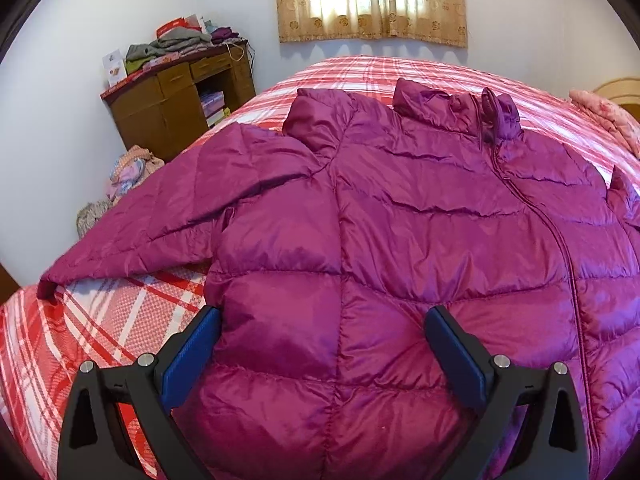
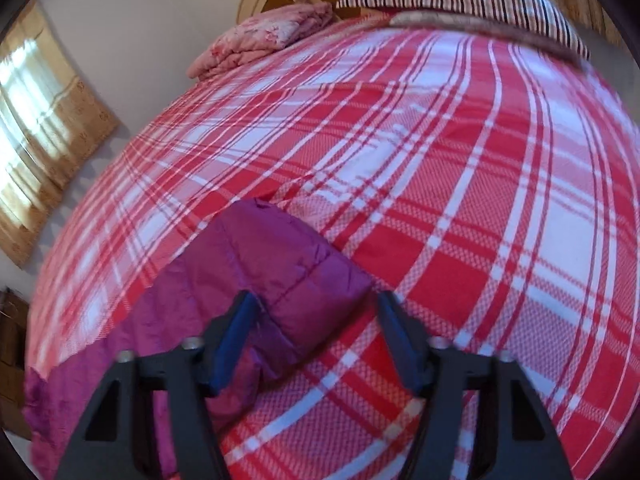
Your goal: Fold large clothes
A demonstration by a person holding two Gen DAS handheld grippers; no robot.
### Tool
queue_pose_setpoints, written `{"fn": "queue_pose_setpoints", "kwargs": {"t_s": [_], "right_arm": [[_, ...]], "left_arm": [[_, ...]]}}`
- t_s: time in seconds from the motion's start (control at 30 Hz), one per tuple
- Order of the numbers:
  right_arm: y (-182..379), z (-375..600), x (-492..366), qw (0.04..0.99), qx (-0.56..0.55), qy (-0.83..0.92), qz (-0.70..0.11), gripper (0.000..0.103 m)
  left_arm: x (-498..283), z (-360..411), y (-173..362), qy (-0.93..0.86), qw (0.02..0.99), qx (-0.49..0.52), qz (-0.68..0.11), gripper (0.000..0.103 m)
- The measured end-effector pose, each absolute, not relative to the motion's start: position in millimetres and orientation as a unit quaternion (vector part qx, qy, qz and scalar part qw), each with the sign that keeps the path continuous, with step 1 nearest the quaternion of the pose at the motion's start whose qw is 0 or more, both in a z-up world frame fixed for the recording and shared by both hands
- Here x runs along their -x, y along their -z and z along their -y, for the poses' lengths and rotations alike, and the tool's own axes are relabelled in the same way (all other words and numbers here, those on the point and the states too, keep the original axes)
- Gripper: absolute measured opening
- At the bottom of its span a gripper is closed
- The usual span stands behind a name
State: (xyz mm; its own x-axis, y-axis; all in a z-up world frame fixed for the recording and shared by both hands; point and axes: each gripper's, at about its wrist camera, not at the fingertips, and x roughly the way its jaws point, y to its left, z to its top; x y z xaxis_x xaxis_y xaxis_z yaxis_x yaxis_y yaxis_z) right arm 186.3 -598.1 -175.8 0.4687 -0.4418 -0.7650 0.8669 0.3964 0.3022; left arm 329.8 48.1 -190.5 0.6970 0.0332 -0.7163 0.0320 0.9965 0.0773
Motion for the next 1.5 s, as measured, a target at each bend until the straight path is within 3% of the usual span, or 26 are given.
{"fn": "queue_pose_setpoints", "kwargs": {"t_s": [0.07,0.13,0.23,0.57,0.73,1.13,1.37,1.4,1.5], "right_arm": [[177.1,596.1,-186.6,0.783,-0.325,0.429,-0.312,0.027],[176.0,596.5,-195.4,0.791,-0.305,0.419,-0.325,0.013],[165.1,590.1,-201.8,0.8,-0.278,0.413,-0.334,0.011],[31.6,459.9,-228.0,0.923,-0.141,0.266,-0.24,0.01],[9.9,352.0,-267.9,0.956,-0.108,0.124,-0.243,0.01],[72.7,160.3,-361.0,0.941,-0.097,-0.096,-0.309,0.01],[122.2,101.5,-387.0,0.924,-0.079,-0.148,-0.344,0.011],[129.6,95.5,-389.6,0.921,-0.078,-0.16,-0.346,0.012],[134.7,92.8,-388.8,0.911,-0.085,-0.189,-0.356,0.03]], "left_arm": [[-329.8,-50.3,191.2,0.002,0.92,-0.034,-0.391,0.102],[-327.9,-51.6,191.7,0.002,0.92,-0.032,-0.39,0.102],[-323.4,-51.6,191.5,-0.001,0.922,-0.032,-0.387,0.102],[-319.3,-58.4,190.5,0.007,0.922,-0.018,-0.387,0.102],[-316.8,-61.9,186.7,0.003,0.922,-0.016,-0.388,0.102],[-289.8,-122.6,129.9,-0.051,0.936,0.008,-0.348,0.102],[-296.3,-141.2,147.6,-0.069,0.935,0.011,-0.347,0.102],[-297.4,-141.6,150.1,-0.067,0.935,0.014,-0.349,0.102],[-299.7,-139.3,156.0,-0.064,0.933,0.008,-0.353,0.102]]}}
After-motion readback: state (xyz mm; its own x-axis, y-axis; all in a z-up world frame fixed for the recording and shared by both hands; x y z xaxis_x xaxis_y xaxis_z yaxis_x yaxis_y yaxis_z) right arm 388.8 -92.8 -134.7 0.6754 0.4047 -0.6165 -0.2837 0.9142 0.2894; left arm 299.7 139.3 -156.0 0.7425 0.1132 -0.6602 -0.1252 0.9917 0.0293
